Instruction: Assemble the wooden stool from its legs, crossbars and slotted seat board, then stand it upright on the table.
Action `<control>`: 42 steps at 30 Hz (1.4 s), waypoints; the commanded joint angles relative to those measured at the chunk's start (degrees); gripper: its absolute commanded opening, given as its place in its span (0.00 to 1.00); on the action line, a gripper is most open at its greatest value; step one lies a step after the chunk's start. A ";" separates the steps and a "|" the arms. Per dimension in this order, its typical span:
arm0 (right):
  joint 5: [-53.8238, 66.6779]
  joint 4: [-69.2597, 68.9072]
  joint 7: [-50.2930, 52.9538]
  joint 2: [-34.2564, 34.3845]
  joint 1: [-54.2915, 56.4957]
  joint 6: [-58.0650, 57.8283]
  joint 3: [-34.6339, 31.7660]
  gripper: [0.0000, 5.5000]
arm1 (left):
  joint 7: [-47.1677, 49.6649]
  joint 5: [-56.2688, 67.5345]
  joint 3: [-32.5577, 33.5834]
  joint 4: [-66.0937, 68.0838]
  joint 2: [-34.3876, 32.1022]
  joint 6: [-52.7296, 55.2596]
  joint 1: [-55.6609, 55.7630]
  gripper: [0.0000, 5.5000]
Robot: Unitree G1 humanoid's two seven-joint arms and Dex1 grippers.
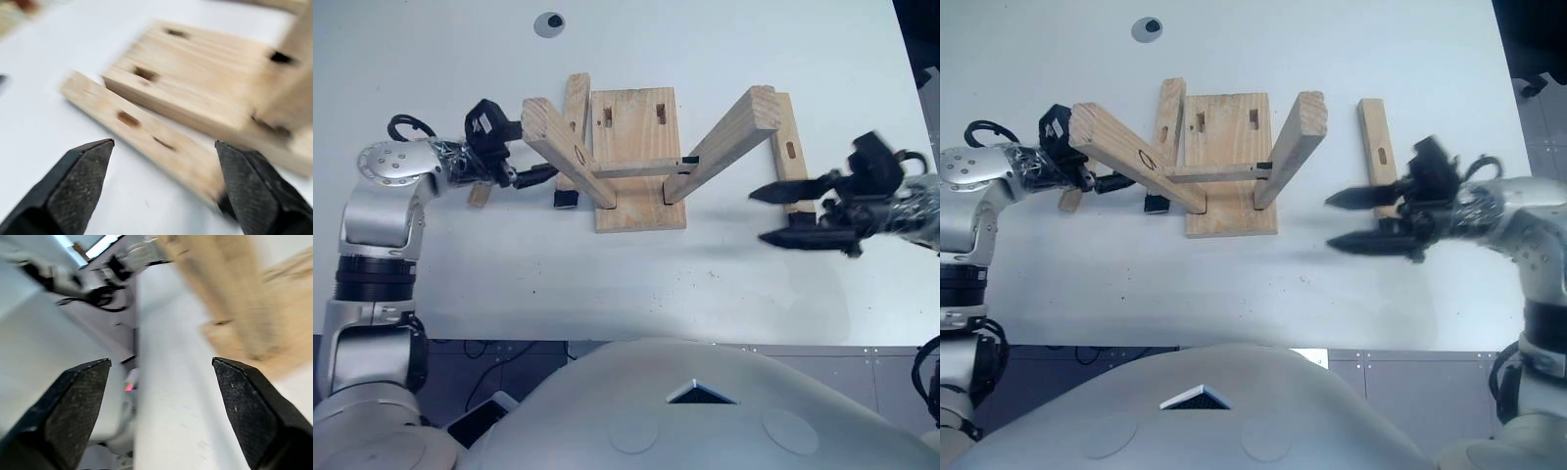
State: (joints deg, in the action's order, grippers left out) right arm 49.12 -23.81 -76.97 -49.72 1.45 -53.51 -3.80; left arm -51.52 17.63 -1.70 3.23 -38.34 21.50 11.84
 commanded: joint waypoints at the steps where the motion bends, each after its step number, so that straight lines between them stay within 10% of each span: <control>1: 0.72 -5.16 7.51 5.66 1.91 -0.10 4.04 0.69 | 5.05 8.04 2.23 -8.61 8.67 5.24 -1.29 0.69; 17: -33.20 17.04 15.29 7.44 14.90 35.24 12.93 0.69 | 6.30 12.32 -3.48 -19.91 11.11 7.47 -8.82 0.69; 24: -19.34 1.61 0.50 -5.41 0.17 18.98 13.09 0.69 | 12.77 -4.04 -1.45 12.81 11.95 -12.96 14.13 0.69; 30: -18.55 -5.06 16.45 5.03 0.17 3.13 21.52 0.69 | 16.45 -16.29 -6.98 49.29 17.15 -29.56 28.73 0.69; 42: -31.83 24.30 29.35 16.88 11.39 17.84 22.69 0.69 | -16.96 -28.03 -22.49 53.16 9.40 -36.65 20.22 0.69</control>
State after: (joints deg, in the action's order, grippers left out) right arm 21.24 -2.97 -53.68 -35.52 12.58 -37.88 20.73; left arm -57.79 -4.25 -17.76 57.72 -25.71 -19.77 40.55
